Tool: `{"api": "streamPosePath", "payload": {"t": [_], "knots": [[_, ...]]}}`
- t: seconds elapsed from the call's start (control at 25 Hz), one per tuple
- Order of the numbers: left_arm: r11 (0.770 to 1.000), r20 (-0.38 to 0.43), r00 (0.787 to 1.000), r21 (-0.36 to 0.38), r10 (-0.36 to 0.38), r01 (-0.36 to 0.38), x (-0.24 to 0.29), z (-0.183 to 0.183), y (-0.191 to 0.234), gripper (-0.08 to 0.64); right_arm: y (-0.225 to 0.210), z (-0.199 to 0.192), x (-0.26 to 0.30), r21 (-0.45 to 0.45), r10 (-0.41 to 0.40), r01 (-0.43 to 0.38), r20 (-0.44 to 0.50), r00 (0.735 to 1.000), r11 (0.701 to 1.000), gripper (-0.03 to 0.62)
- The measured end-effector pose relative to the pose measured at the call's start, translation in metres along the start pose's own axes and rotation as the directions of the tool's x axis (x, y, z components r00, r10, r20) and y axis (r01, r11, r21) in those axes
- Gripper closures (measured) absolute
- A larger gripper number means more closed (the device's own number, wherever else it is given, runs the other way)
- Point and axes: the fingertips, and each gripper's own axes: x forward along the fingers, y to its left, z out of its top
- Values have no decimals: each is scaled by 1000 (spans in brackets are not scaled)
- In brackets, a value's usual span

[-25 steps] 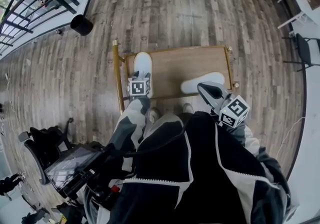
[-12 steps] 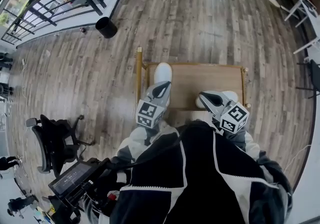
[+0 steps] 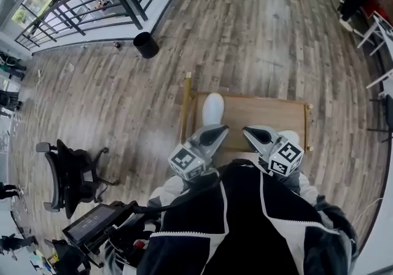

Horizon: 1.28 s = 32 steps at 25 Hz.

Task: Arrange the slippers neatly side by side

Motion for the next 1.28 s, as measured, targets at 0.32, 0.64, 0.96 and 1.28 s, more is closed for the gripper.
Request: {"api": "streamPosePath", "payload": {"t": [0.32, 0.64, 0.96, 1.28], "knots": [[997, -8, 998, -46, -63, 62, 0, 4, 1, 540, -1, -1, 3, 15, -56, 56, 13, 998, 998, 588], [985, -51, 985, -61, -163, 160, 15, -1, -5, 541, -46, -59, -26, 148, -267, 277, -84, 960, 949, 569], [958, -89, 956, -99, -279, 270, 36, -6, -25, 540, -117, -176, -129, 479, -609, 667, -297, 735, 571, 403], [952, -109, 947, -85, -302, 293, 42, -6, -33, 540, -153, -255, -187, 567, -671, 788, -490, 557, 239, 347]]}}
